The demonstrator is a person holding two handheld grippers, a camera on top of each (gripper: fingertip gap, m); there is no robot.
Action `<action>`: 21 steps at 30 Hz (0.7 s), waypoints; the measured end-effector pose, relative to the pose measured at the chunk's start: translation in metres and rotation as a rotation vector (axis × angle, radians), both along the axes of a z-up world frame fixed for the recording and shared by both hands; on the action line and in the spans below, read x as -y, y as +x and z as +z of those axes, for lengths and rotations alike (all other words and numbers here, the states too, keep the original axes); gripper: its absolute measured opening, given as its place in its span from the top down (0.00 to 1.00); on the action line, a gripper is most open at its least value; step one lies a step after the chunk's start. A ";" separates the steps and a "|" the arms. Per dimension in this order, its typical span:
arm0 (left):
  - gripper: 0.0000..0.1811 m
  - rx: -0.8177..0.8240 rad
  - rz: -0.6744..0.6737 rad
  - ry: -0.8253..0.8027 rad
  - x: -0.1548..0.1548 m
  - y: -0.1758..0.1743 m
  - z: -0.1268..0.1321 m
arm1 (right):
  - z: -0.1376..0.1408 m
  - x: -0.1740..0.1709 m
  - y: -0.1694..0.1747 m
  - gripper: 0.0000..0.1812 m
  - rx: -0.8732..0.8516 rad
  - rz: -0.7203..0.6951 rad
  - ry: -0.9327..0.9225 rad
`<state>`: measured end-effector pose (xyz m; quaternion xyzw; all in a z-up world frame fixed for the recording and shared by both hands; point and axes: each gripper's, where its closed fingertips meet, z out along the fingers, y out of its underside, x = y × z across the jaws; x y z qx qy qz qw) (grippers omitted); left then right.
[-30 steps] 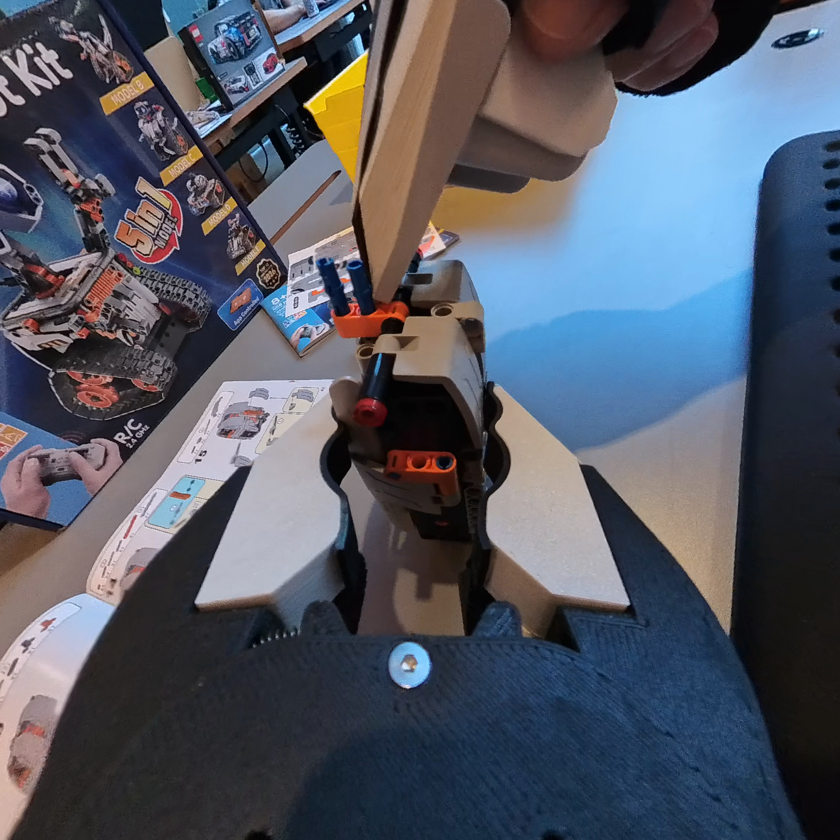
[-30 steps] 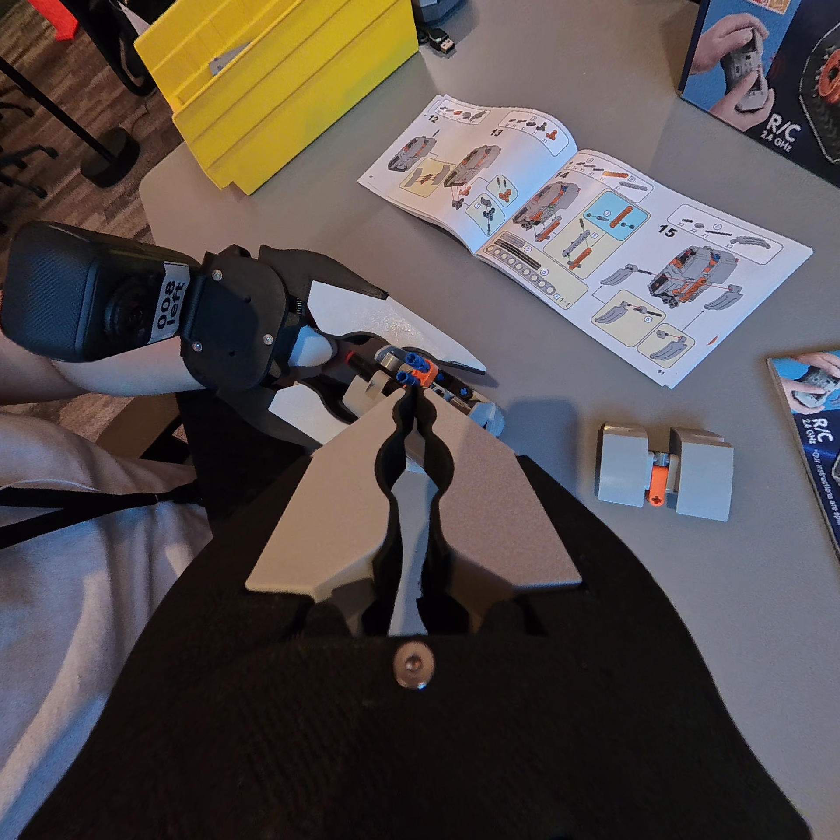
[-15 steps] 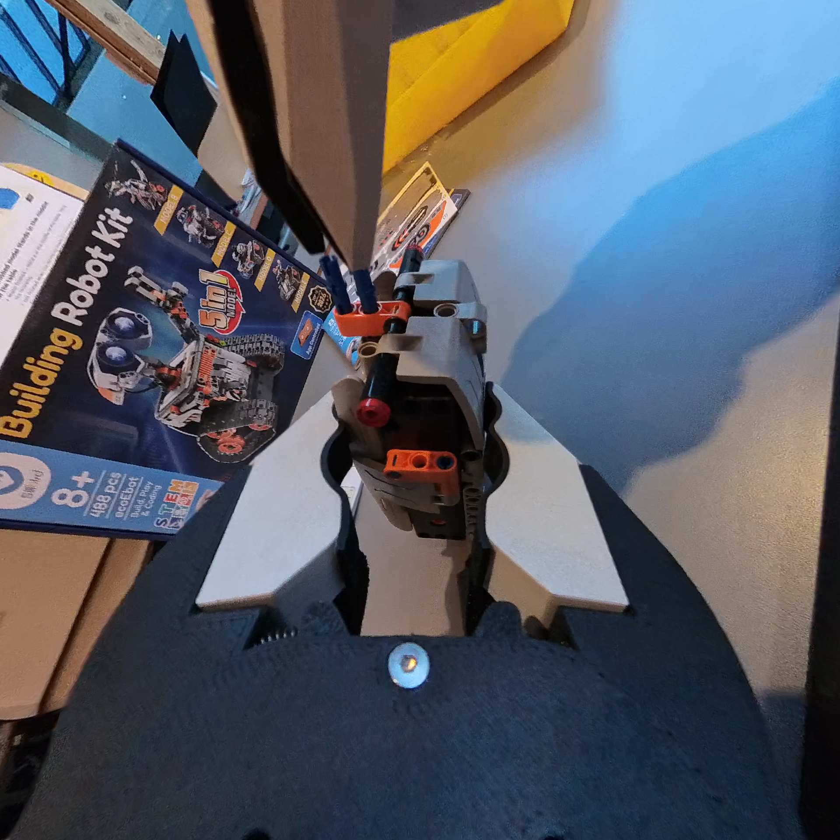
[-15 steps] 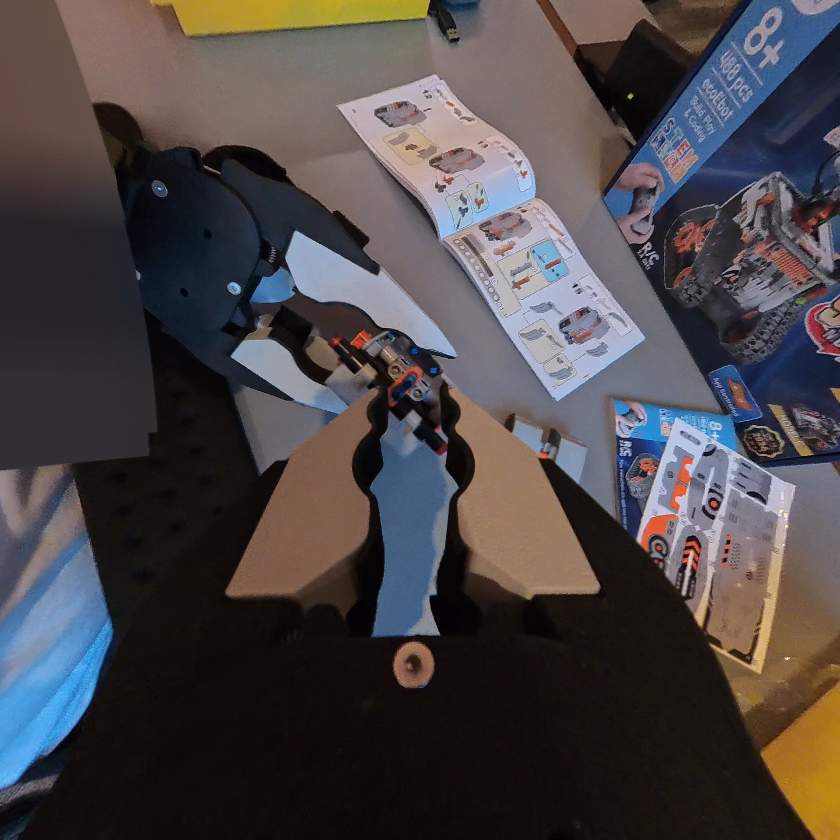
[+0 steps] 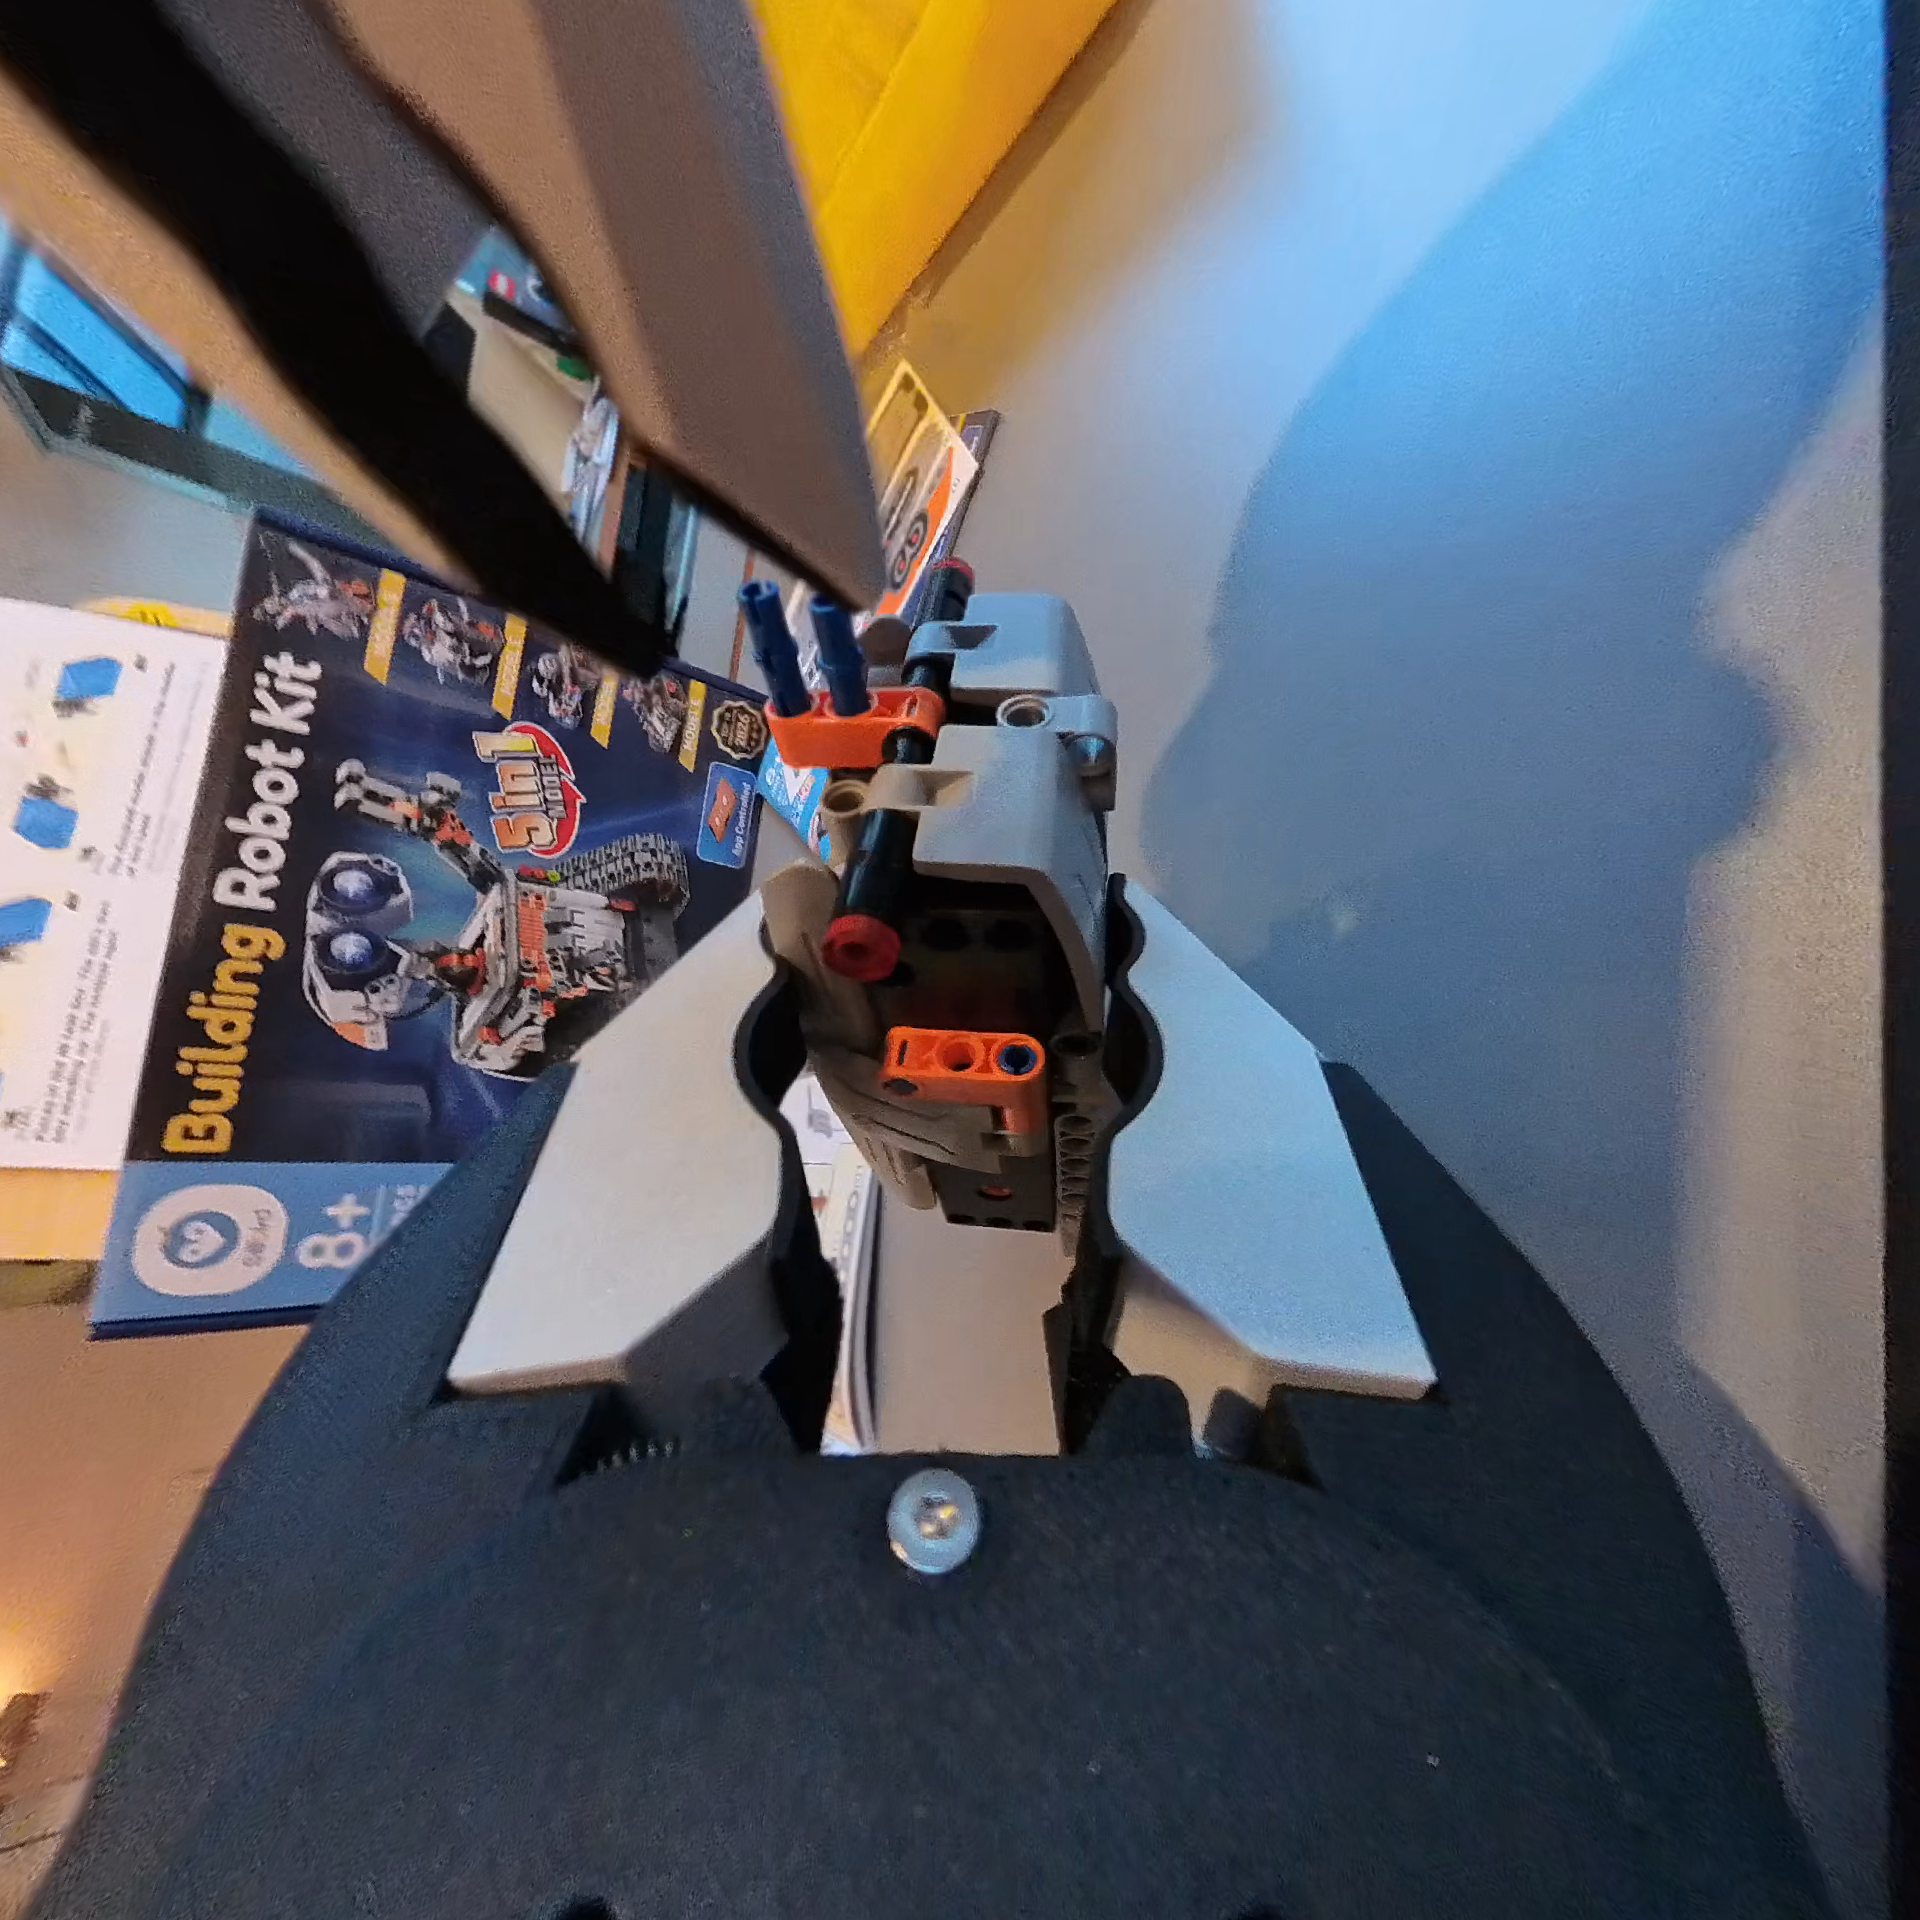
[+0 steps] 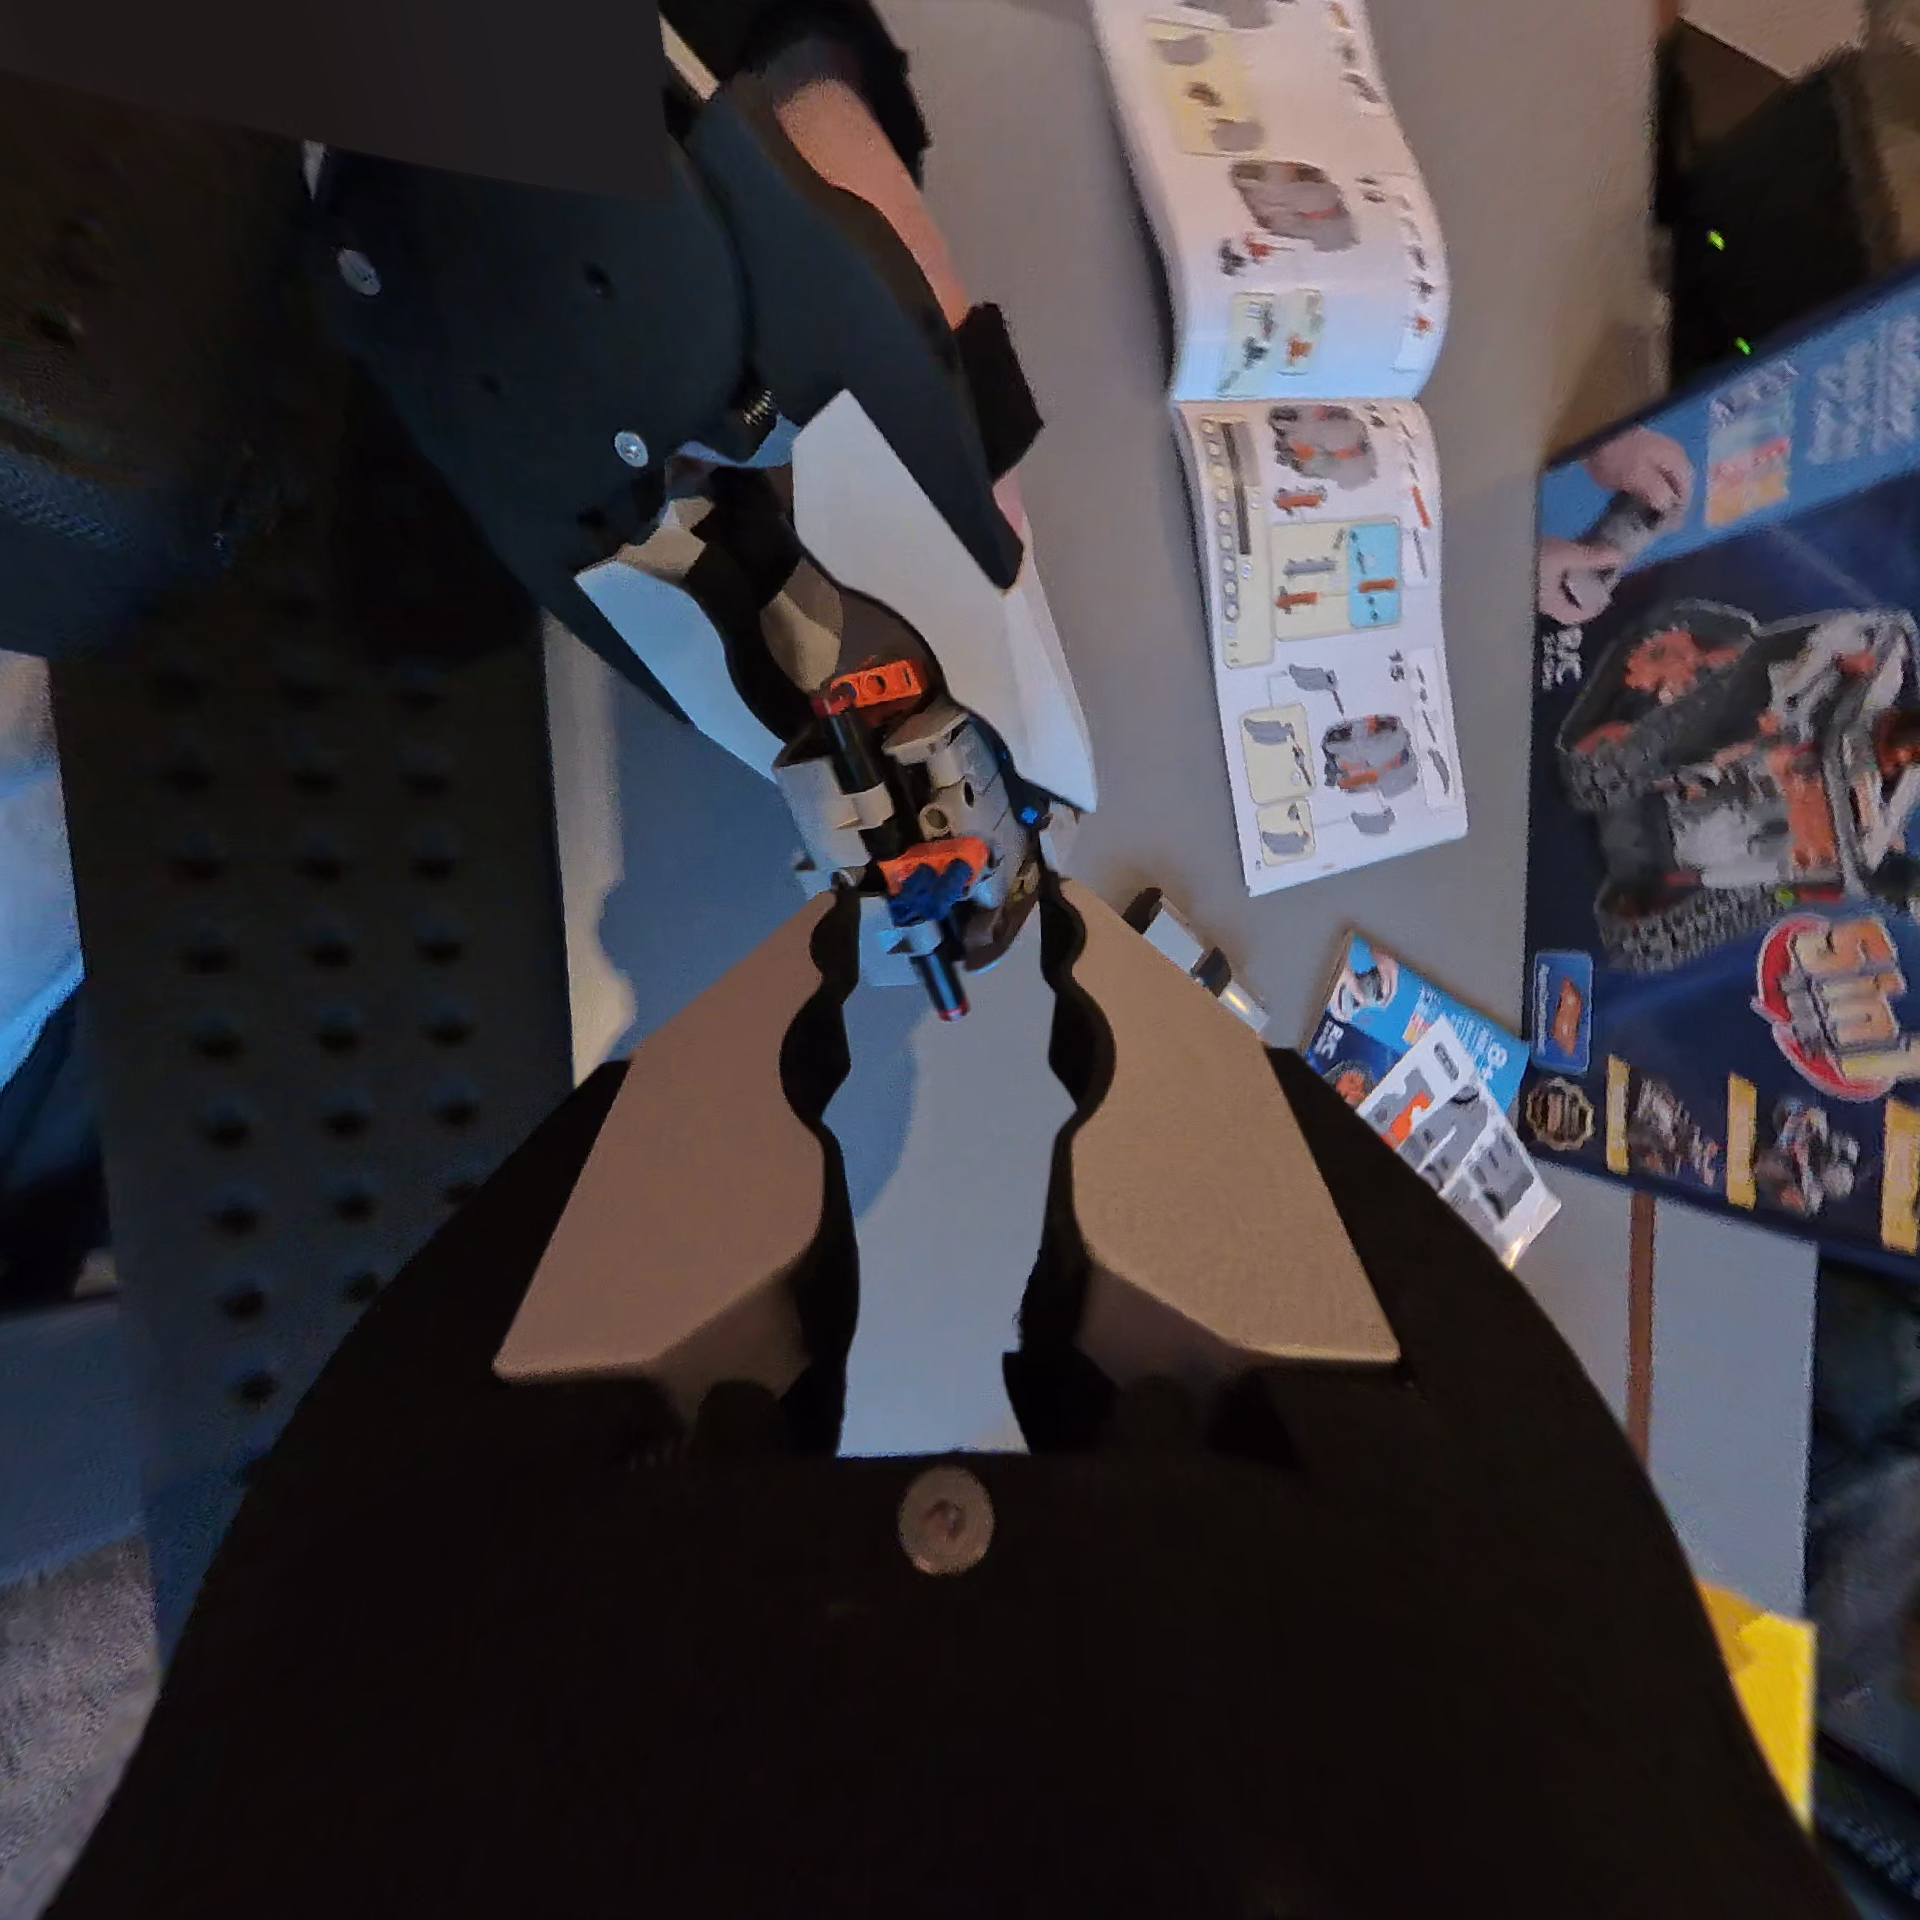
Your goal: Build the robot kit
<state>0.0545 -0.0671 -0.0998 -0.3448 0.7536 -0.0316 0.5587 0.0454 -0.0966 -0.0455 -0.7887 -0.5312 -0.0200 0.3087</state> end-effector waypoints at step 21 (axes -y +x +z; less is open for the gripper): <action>0.70 -0.002 -0.015 -0.067 0.000 0.000 0.001 | -0.021 -0.006 0.000 0.88 0.094 0.118 -0.290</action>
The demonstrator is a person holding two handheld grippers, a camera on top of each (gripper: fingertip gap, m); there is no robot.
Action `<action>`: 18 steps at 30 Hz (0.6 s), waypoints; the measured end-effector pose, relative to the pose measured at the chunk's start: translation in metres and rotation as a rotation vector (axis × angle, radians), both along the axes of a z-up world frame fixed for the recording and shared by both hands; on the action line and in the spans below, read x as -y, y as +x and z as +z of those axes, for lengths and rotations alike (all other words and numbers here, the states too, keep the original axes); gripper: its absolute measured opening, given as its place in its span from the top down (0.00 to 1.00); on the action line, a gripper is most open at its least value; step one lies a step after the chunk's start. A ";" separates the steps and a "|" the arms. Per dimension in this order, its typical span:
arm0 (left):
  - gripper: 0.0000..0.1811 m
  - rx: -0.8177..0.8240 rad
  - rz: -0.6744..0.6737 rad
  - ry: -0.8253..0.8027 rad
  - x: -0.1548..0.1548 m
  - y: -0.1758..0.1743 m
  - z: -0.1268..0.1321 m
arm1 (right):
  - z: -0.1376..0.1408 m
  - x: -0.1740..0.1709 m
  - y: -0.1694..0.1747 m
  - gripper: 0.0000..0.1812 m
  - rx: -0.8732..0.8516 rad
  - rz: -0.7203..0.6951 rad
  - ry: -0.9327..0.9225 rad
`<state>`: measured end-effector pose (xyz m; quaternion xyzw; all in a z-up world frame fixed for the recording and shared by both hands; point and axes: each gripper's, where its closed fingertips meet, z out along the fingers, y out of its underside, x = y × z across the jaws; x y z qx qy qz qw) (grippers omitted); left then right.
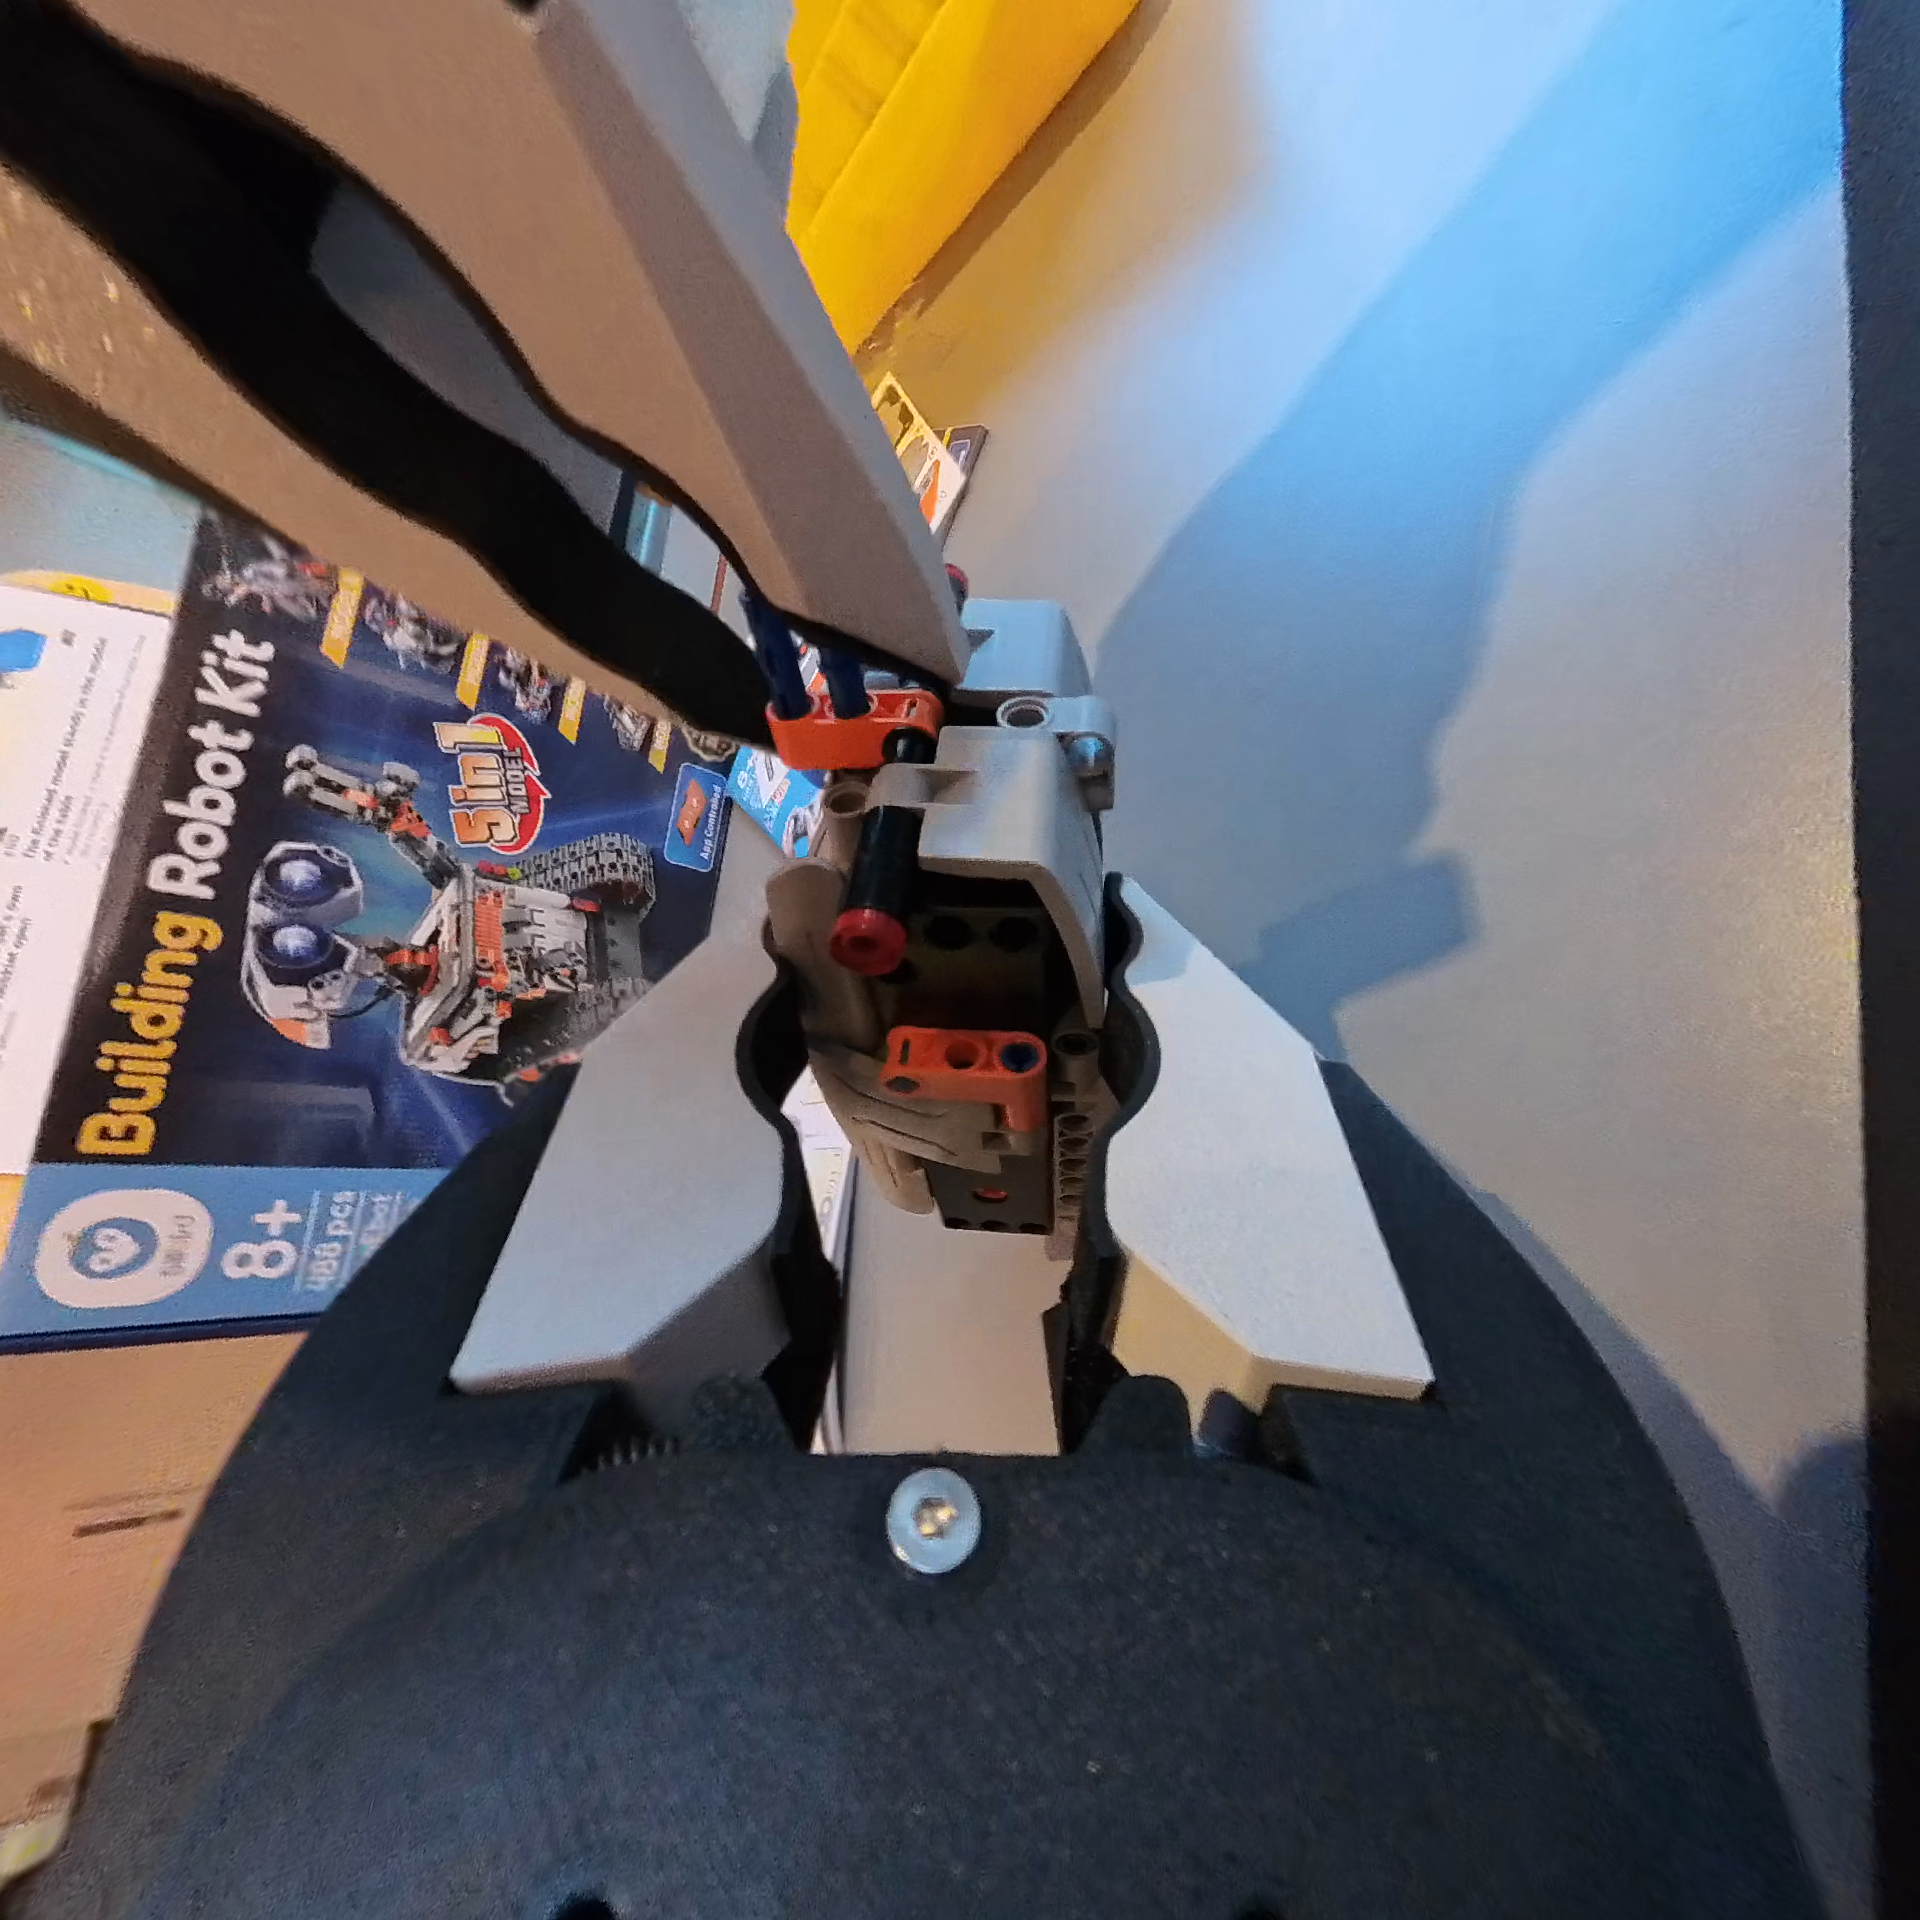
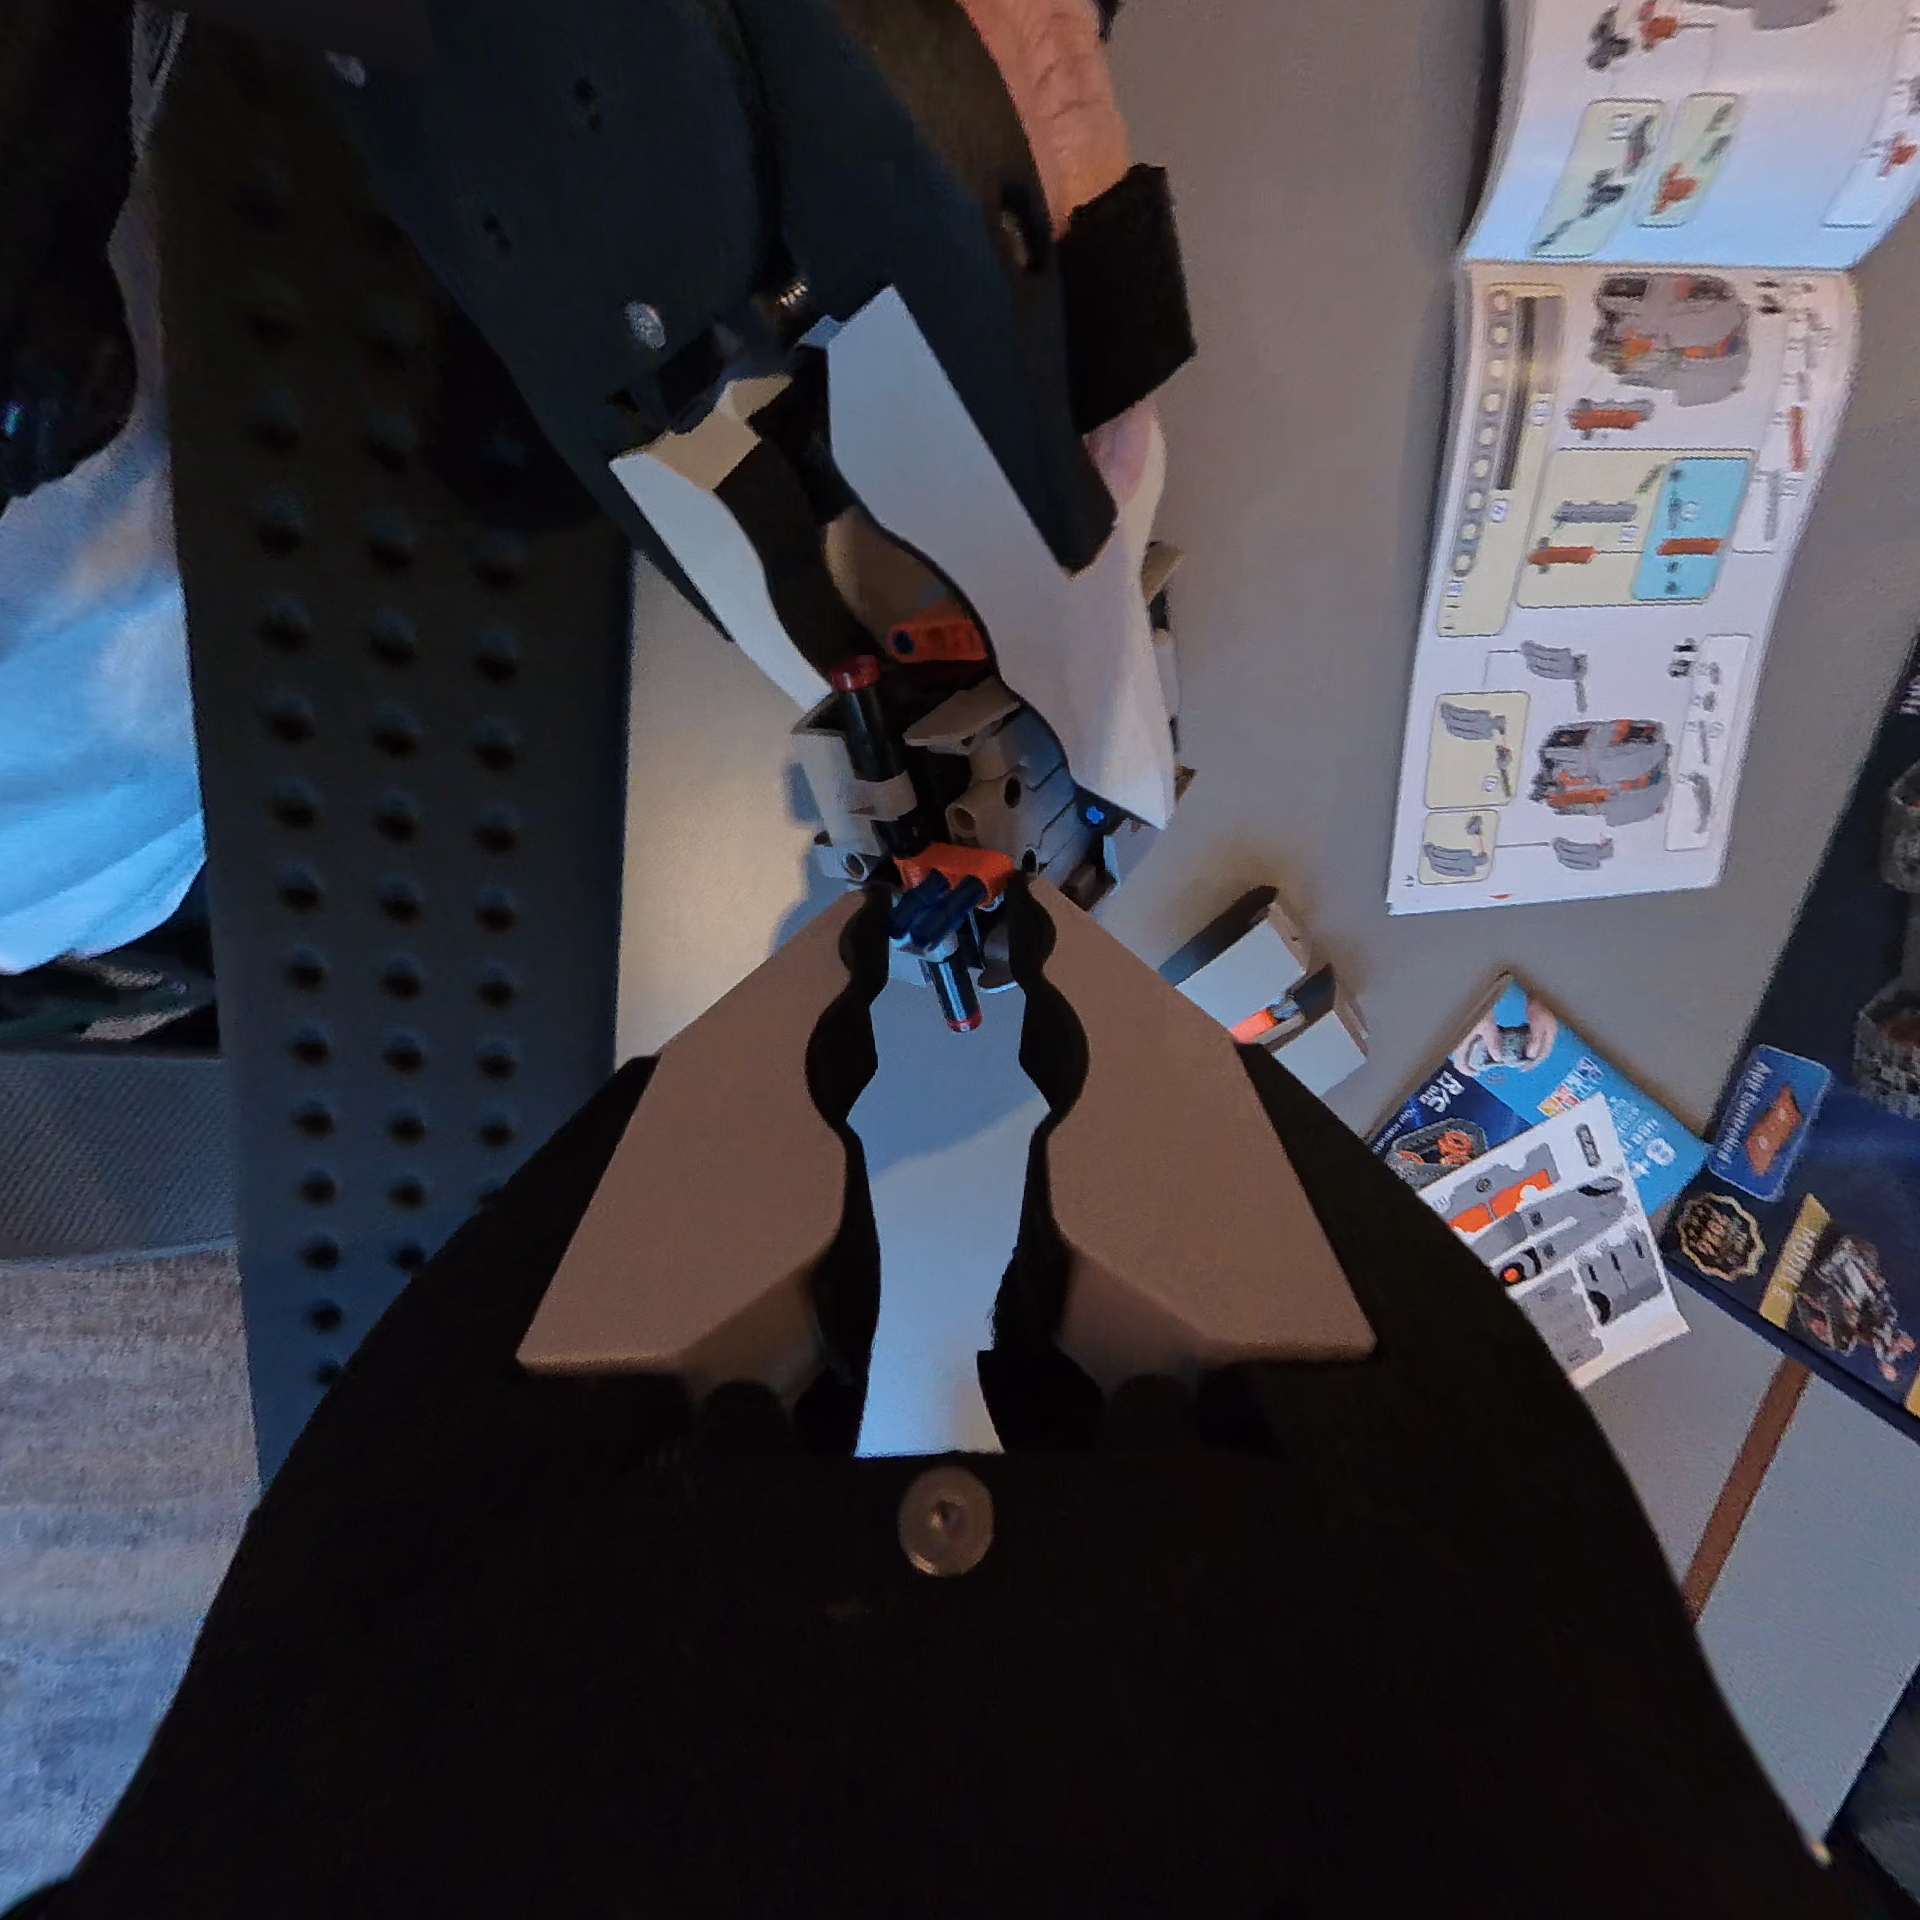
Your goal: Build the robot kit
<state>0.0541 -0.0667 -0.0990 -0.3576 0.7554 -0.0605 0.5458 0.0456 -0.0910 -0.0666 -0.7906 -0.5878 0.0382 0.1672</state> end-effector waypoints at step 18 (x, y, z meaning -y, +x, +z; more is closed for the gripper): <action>0.70 0.008 0.124 -0.126 -0.012 0.003 0.003 | 0.032 -0.007 0.012 0.97 0.088 -0.158 0.538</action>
